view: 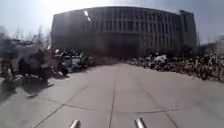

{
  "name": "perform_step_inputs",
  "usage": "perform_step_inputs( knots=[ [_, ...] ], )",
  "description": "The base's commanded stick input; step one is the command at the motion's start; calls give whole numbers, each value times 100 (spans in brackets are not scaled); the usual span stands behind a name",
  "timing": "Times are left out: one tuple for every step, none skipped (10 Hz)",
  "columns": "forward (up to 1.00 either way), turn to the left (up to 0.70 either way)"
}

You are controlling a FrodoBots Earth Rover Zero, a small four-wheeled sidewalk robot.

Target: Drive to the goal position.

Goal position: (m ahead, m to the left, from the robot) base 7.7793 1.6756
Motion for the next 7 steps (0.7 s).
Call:
perform_step_inputs(
  knots=[
    [11,0],
    [100,0],
    [100,0],
    [100,0],
    [100,0],
    [100,-3],
    [100,-12]
  ],
)
